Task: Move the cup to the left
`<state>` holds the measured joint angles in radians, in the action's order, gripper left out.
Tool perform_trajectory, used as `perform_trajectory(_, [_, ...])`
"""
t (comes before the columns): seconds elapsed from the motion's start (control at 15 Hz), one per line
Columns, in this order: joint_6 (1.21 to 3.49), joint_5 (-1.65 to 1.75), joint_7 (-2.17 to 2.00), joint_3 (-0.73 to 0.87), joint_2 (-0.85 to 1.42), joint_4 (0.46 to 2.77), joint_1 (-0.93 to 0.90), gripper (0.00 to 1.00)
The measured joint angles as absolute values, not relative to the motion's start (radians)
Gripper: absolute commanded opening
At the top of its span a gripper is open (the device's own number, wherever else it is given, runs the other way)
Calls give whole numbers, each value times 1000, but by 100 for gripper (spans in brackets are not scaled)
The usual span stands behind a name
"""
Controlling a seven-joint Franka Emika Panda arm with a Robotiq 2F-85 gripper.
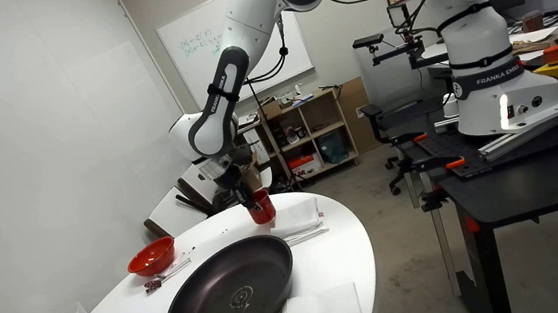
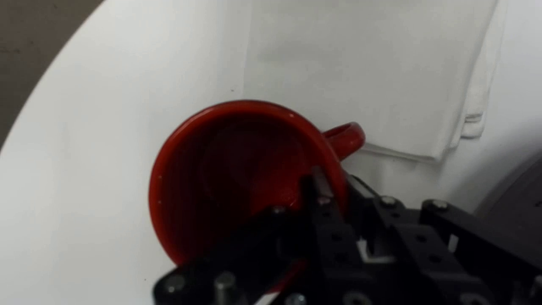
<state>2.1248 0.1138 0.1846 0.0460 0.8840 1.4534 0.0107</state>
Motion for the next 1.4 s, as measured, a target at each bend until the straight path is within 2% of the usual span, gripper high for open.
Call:
perform_trajectory(0.6, [2066, 136, 111, 54, 499, 1855, -2, 2])
perform_trajectory(0.87, [1995, 222, 48, 37, 478, 1939, -65, 2])
perform_trajectory(1.4, [1947, 365, 19, -18, 522, 1951, -170, 2])
